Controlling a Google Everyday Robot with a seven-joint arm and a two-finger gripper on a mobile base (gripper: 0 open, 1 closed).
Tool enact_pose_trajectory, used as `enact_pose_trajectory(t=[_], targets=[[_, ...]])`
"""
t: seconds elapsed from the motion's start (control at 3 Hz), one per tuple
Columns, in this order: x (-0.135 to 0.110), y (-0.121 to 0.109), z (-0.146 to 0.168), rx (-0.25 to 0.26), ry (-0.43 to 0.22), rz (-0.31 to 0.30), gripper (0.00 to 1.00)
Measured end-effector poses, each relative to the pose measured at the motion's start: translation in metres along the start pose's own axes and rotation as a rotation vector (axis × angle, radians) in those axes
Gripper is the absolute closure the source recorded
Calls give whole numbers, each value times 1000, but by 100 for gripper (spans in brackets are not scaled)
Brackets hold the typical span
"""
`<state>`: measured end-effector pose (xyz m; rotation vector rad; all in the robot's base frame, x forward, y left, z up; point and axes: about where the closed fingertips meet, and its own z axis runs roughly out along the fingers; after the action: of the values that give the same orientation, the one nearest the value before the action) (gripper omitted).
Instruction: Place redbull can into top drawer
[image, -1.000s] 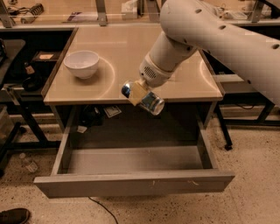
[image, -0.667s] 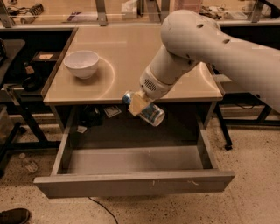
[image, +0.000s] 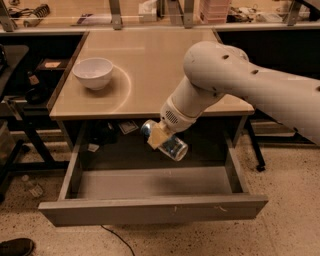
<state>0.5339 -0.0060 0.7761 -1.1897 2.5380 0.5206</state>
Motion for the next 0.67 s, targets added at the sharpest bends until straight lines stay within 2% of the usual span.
enact_pose_trajectory(t=[0.67], targets=[[23, -3, 31, -22, 20, 28, 100]])
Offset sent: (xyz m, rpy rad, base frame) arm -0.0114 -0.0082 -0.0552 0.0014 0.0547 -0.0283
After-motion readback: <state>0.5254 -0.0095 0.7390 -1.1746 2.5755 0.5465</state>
